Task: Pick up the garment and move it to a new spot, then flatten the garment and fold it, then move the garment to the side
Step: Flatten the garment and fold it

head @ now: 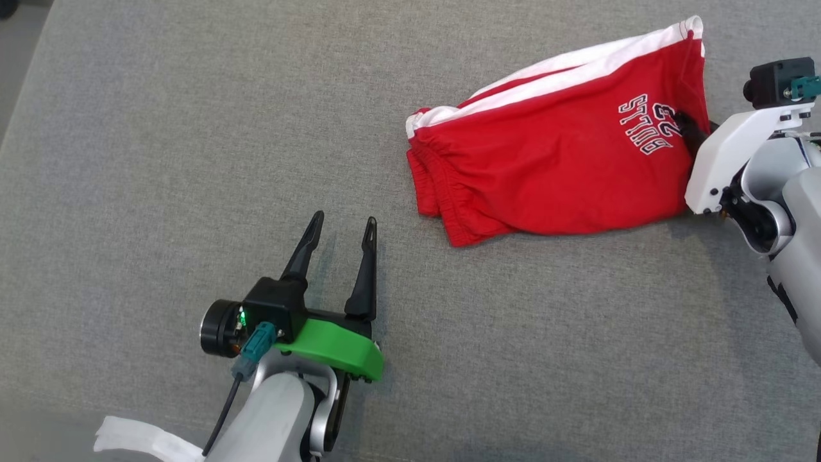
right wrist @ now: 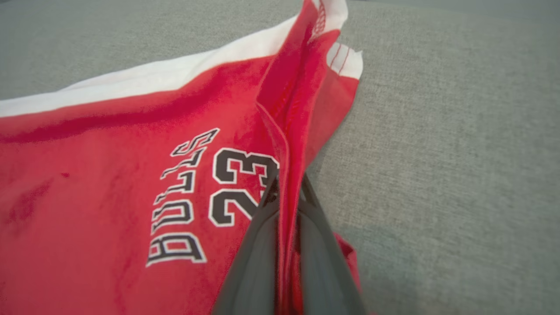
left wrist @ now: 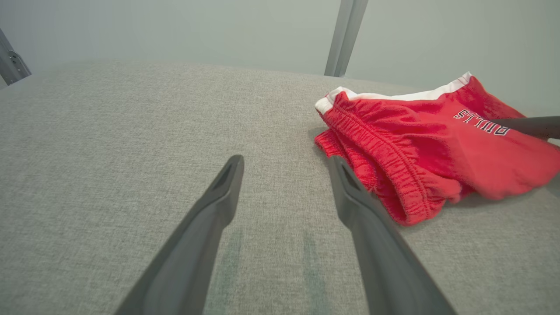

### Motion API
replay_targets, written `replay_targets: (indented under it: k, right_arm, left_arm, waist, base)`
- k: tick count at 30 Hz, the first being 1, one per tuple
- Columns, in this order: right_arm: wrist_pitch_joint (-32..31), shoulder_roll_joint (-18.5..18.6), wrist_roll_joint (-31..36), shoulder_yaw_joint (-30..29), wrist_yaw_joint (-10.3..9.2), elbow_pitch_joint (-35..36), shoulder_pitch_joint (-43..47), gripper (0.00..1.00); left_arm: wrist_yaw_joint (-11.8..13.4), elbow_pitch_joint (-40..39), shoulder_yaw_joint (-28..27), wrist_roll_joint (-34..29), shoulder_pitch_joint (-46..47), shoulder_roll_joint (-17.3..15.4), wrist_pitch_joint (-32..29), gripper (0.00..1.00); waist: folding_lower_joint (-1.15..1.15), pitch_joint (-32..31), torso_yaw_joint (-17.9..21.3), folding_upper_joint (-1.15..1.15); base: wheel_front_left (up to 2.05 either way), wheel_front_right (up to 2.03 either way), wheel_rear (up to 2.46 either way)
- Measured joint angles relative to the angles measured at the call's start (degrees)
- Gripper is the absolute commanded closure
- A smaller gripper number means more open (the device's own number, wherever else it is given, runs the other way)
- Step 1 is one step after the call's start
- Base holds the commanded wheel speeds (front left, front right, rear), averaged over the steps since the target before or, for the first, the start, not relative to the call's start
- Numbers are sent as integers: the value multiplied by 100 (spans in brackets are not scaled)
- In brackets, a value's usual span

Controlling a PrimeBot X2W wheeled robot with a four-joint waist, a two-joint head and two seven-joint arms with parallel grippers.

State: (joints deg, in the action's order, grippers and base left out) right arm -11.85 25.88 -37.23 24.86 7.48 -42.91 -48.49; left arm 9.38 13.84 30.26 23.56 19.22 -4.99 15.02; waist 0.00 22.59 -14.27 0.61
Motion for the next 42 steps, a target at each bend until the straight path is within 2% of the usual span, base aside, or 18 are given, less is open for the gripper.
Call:
replay_targets:
  k: [7,12,17,21,26,29,35,38,42]
  right_arm:
    - [94,219,-719,-82,0,561,528,100]
    - [200,325,-1065,-250,1,831,931,100]
    - [401,513,-1421,-700,1,911,1522,100]
    - [657,825,-1460,-1172,1,867,2031,100]
    - [766,912,-1215,-1350,1,1298,2100,100]
    - [577,836,-922,-1199,0,1761,2051,100]
    - [-269,167,-385,-331,0,2586,1695,100]
    - [-639,-164,-256,129,1,2652,1525,100]
    - [-750,-390,1,307,1,2346,1180,100]
  left_arm:
    - [-165,197,-326,-200,-452,-11,1,0]
    - [-188,267,-492,-258,-725,-22,1,0]
    - [-225,301,-612,-374,-1065,-19,1,0]
    - [-270,342,-695,-454,-1445,-5,1,0]
    - [-292,352,-772,-497,-1625,44,1,0]
    - [-333,386,-768,-514,-1648,73,1,0]
    - [-409,468,-740,-543,-1620,144,1,0]
    - [-441,511,-738,-542,-1565,180,1,0]
    - [-478,558,-745,-509,-1501,194,1,0]
  waist:
    - [0,-396,155,0]
    - [0,-634,301,0]
    - [0,-916,492,0]
    - [0,-1153,647,0]
    - [0,-1292,742,0]
    - [0,-1333,751,0]
    - [0,-1295,682,0]
    - [0,-1260,600,0]
    - [0,-1205,448,0]
  base:
    - [0,0,0]
    - [0,0,0]
    - [0,0,0]
    - [0,0,0]
    - [0,0,0]
    - [0,0,0]
    - [0,0,0]
    - [0,0,0]
    - [0,0,0]
